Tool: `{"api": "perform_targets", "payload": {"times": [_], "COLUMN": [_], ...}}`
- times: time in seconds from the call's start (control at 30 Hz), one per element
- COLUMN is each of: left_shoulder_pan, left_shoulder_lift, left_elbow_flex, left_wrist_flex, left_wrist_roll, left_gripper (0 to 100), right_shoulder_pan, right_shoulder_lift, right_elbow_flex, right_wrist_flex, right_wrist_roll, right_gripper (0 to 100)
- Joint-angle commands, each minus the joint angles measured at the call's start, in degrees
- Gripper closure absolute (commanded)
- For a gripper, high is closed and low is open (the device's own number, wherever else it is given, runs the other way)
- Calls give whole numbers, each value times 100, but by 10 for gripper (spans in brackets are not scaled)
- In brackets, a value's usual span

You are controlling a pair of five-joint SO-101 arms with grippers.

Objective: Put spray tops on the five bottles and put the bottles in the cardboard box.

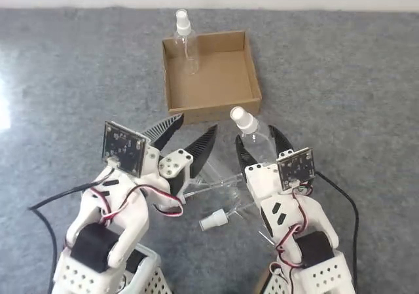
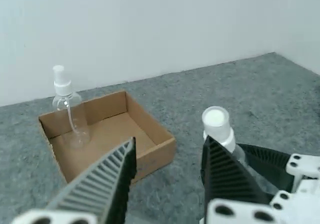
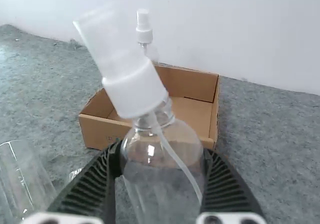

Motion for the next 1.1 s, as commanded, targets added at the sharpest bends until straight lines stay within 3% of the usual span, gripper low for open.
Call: {"api": "perform_targets", "payload": {"times": [0.0,0.17,0.43,0.73,1.07], "left_shoulder_pan": [-457,-879,-879,-844,-844], "left_shoulder_lift": [79,79,79,79,79], "left_elbow_flex": [145,690,1174,1182,1174], "left_wrist_flex": [-105,-598,-1108,-1081,-1064], "left_wrist_roll": [-9,0,0,237,563], "left_gripper": [797,797,797,793,758], "right_shoulder_pan": [66,66,40,31,40], "right_shoulder_lift": [-119,-92,40,2018,3881], "right_elbow_flex": [-457,-870,-1618,-2769,-3754], "right_wrist_flex": [-171,-224,-233,-760,-1842], "right_wrist_roll": [308,325,141,97,-1829], "right_gripper": [930,930,930,930,929]}}
